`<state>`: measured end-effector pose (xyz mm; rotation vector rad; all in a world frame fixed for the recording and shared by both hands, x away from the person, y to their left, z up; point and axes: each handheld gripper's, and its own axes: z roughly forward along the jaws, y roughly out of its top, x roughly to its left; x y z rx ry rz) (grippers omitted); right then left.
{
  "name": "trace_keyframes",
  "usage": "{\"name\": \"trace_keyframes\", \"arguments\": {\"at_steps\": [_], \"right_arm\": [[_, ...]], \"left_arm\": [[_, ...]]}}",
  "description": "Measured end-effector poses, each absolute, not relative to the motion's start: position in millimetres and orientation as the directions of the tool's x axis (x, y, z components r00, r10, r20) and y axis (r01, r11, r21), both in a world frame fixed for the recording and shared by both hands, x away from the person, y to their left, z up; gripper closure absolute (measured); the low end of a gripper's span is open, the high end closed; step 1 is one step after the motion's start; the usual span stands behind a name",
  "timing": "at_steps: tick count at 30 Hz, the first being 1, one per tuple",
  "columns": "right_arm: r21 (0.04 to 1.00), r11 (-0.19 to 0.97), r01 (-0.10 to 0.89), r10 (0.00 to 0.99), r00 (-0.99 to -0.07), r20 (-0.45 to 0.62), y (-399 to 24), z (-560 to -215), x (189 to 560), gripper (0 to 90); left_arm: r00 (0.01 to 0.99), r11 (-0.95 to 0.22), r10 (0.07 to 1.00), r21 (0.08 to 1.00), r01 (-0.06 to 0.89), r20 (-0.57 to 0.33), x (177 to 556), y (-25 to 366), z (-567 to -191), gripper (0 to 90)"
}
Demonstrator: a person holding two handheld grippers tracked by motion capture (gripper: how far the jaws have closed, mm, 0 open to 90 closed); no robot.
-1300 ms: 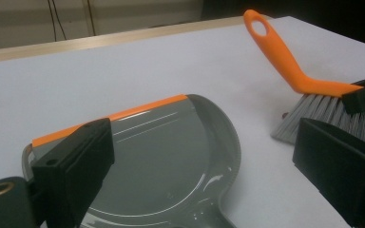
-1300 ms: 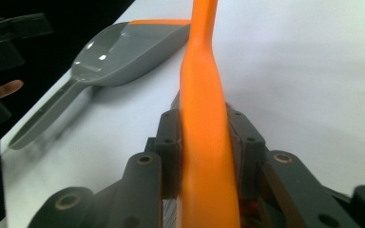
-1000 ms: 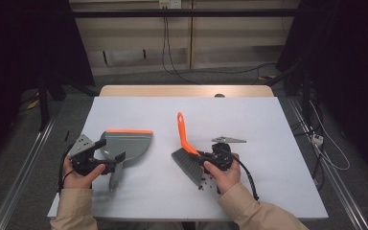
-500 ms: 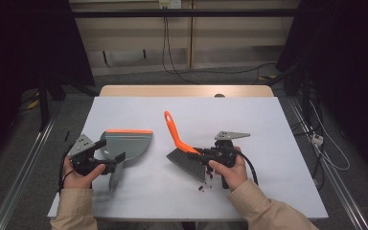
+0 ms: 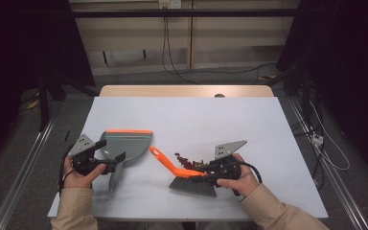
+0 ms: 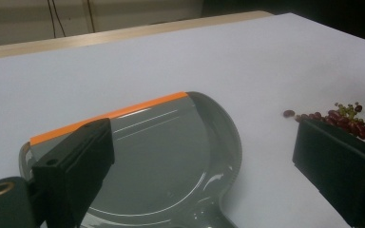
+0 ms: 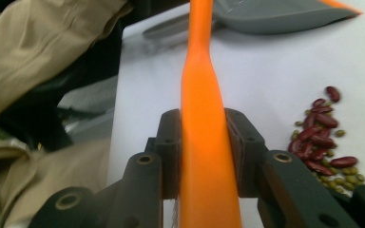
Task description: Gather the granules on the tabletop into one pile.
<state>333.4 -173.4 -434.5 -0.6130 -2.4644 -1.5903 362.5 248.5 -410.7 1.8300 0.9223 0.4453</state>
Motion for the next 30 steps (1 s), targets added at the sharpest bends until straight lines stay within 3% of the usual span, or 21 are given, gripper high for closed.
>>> {"name": "trace_keyframes", "arguments": {"at_steps": [3,30], "right_arm": [[0.841,0.384,0.382,0.198,-0.923,0.330,-173,-439,338,70.6],[0.881,0.381,0.279,0.199,-0.956,0.216,-173,-447,398,70.1]], "left_arm": [[0.644,-0.218,0.759,0.893,0.393,-0.098,363,249,-411,6.4],[0.644,-0.212,0.758,0.895,0.393,-0.103,363,248,-411,6.6]]}}
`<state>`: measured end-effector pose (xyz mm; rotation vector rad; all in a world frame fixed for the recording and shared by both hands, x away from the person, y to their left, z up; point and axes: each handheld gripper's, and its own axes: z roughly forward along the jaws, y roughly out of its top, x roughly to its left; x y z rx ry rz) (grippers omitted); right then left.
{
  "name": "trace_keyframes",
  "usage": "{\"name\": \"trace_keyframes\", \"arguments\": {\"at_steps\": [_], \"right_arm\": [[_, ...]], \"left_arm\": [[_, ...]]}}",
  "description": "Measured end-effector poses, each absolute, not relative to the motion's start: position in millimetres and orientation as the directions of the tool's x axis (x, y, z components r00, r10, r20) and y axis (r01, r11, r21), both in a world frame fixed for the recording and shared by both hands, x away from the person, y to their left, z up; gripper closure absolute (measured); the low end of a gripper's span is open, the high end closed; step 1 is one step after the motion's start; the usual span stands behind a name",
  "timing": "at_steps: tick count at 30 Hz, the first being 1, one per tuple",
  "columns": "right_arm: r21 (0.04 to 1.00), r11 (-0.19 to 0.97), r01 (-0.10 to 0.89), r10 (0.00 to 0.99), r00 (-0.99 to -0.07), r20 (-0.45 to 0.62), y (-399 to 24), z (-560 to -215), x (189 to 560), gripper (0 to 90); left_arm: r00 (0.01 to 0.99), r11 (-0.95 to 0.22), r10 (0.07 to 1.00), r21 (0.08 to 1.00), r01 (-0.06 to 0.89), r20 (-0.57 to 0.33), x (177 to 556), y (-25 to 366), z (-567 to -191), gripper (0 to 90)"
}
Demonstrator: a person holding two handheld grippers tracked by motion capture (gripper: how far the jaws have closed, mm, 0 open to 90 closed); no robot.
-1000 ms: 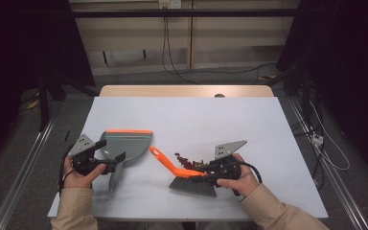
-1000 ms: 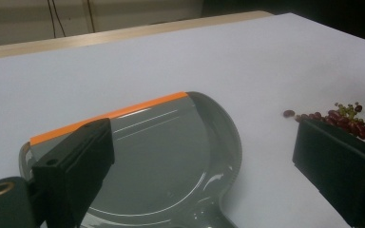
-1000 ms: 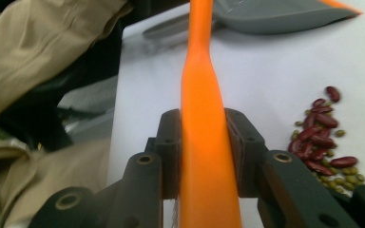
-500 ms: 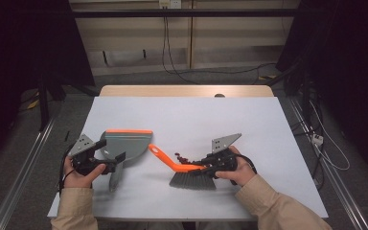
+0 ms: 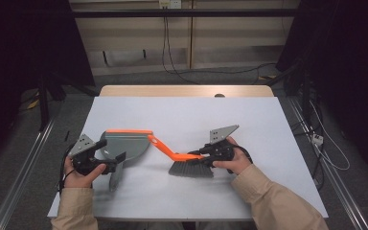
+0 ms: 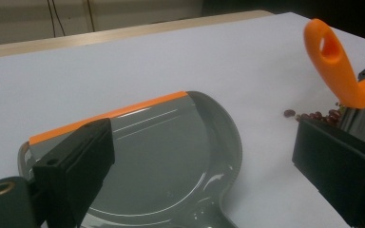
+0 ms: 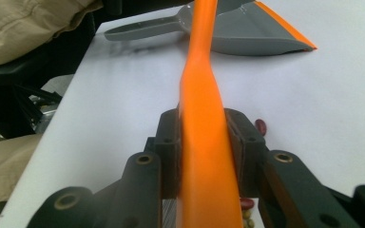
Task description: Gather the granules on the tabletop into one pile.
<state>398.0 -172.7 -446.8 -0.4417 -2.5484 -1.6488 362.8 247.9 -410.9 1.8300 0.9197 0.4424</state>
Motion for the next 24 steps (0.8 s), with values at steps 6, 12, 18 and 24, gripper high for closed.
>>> {"name": "trace_keyframes", "arguments": {"at_steps": [6,12,18,24], "right_arm": [[0.883,0.377,0.280,0.195,-0.956,0.220,-172,-448,405,70.1],[0.889,0.381,0.256,0.185,-0.962,0.198,-170,-446,409,70.2],[0.892,0.370,0.259,0.200,-0.960,0.196,-171,-447,413,70.2],[0.891,0.364,0.273,0.205,-0.956,0.210,-169,-443,410,70.5]], "left_arm": [[0.644,-0.215,0.758,0.893,0.394,-0.102,363,248,-411,6.7],[0.646,-0.218,0.757,0.893,0.394,-0.100,363,247,-411,6.7],[0.646,-0.219,0.757,0.892,0.395,-0.100,363,247,-412,6.7],[0.646,-0.218,0.756,0.892,0.397,-0.103,364,247,-412,6.8]]}}
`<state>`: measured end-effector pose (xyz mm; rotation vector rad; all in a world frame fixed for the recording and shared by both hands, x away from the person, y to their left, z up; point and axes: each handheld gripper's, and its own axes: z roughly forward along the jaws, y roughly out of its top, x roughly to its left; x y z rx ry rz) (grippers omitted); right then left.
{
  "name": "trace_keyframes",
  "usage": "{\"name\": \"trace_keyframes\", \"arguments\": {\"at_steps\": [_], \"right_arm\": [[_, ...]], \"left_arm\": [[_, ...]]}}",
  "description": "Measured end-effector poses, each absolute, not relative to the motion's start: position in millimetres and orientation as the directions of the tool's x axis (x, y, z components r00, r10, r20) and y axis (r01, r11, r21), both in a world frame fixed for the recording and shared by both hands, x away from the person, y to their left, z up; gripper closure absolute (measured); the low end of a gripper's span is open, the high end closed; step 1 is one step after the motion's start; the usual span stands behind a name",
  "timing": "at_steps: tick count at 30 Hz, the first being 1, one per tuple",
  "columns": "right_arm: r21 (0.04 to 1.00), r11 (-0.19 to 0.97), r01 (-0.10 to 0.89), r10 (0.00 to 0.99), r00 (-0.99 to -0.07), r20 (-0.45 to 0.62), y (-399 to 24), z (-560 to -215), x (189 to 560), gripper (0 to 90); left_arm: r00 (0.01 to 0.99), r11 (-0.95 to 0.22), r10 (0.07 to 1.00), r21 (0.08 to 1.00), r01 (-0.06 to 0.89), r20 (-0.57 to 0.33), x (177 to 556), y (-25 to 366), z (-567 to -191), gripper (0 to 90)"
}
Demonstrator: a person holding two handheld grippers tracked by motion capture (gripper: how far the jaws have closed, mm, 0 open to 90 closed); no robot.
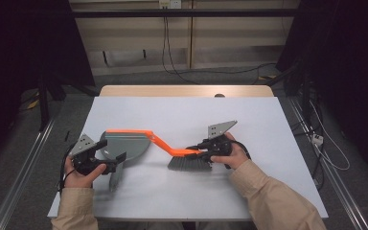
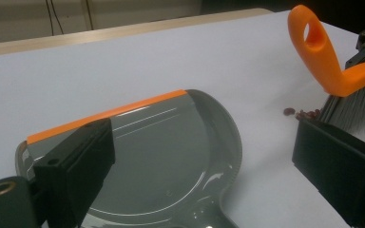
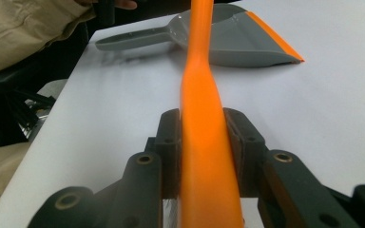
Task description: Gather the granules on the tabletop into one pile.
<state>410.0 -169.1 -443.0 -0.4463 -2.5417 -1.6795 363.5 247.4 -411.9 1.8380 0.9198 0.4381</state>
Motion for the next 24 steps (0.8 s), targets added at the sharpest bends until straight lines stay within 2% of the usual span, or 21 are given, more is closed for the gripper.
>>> {"name": "trace_keyframes", "arguments": {"at_steps": [4,10,16,19,24], "right_arm": [[0.902,0.329,0.279,0.192,-0.955,0.225,-170,-435,407,70.5],[0.912,0.286,0.294,0.269,-0.938,0.218,-180,-419,402,70.5],[0.911,0.220,0.347,0.486,-0.849,0.206,-201,-411,391,70.5],[0.914,0.206,0.350,0.600,-0.783,0.165,-211,-410,381,70.5],[0.919,0.184,0.348,0.722,-0.682,0.114,-221,-419,360,70.5]], "left_arm": [[0.648,-0.218,0.755,0.893,0.395,-0.102,363,248,-412,6.8],[0.650,-0.215,0.753,0.894,0.393,-0.104,363,248,-411,6.8],[0.652,-0.210,0.751,0.897,0.388,-0.106,363,248,-410,6.8],[0.652,-0.202,0.750,0.900,0.386,-0.111,362,248,-409,6.8],[0.661,-0.200,0.742,0.902,0.383,-0.115,363,247,-409,6.8]]}}
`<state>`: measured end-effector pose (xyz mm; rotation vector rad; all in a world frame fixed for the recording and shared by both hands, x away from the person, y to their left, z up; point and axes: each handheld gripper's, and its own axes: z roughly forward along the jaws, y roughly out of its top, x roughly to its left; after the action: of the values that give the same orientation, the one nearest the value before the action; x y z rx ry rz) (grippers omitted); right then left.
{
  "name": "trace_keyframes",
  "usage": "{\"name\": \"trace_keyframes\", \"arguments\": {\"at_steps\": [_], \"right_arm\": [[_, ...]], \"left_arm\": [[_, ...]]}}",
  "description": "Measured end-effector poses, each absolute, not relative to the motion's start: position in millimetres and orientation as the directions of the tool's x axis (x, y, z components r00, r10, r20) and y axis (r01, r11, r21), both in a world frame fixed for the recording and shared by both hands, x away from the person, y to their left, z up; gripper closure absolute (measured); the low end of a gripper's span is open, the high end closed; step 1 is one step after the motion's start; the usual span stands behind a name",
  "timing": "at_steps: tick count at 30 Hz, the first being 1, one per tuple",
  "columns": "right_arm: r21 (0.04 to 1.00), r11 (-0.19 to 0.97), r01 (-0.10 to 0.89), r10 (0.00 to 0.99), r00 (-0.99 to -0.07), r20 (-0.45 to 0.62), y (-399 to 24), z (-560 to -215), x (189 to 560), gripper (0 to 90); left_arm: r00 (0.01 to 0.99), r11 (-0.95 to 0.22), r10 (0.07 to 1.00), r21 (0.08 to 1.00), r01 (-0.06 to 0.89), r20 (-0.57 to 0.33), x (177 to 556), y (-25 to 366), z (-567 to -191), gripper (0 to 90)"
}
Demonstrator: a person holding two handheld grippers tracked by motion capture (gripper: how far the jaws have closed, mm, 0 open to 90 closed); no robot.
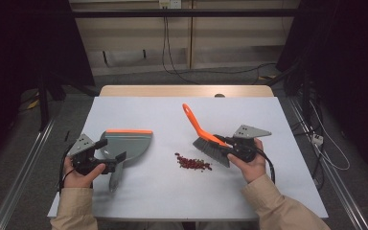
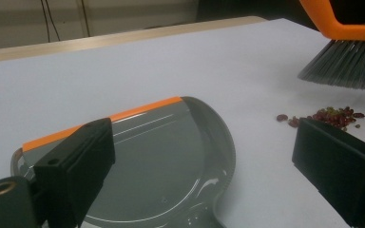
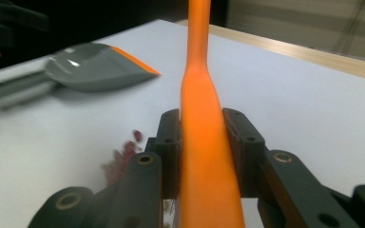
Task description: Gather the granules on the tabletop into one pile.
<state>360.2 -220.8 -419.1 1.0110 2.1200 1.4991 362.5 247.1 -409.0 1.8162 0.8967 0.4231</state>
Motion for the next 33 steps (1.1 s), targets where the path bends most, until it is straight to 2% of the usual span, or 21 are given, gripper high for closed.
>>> {"name": "trace_keyframes", "arguments": {"at_steps": [7,12,16,22,23,27,33], "right_arm": [[0.912,0.246,0.329,0.818,-0.576,-0.012,-226,-429,344,70.5],[0.899,0.261,0.351,0.836,-0.548,-0.029,-223,-438,339,70.1],[0.873,0.299,0.385,0.840,-0.541,-0.049,-219,-434,335,69.2],[0.808,0.345,0.478,0.826,-0.564,-0.019,-216,-435,335,64.0],[0.809,0.341,0.478,0.828,-0.560,-0.018,-217,-435,334,68.8],[0.803,0.272,0.531,0.864,-0.503,0.040,-218,-435,332,71.5],[0.832,0.211,0.512,0.893,-0.447,0.049,-207,-440,330,71.6]], "left_arm": [[0.667,-0.192,0.735,0.906,0.377,-0.122,363,245,-408,6.8],[0.672,-0.193,0.730,0.908,0.371,-0.119,363,244,-406,6.8],[0.672,-0.191,0.731,0.910,0.369,-0.119,363,244,-405,6.9],[0.676,-0.198,0.728,0.909,0.368,-0.115,362,243,-405,6.8],[0.675,-0.195,0.729,0.909,0.369,-0.117,362,242,-405,6.8],[0.673,-0.194,0.730,0.908,0.370,-0.118,362,242,-405,6.8],[0.673,-0.193,0.730,0.910,0.366,-0.116,362,243,-404,6.8]]}}
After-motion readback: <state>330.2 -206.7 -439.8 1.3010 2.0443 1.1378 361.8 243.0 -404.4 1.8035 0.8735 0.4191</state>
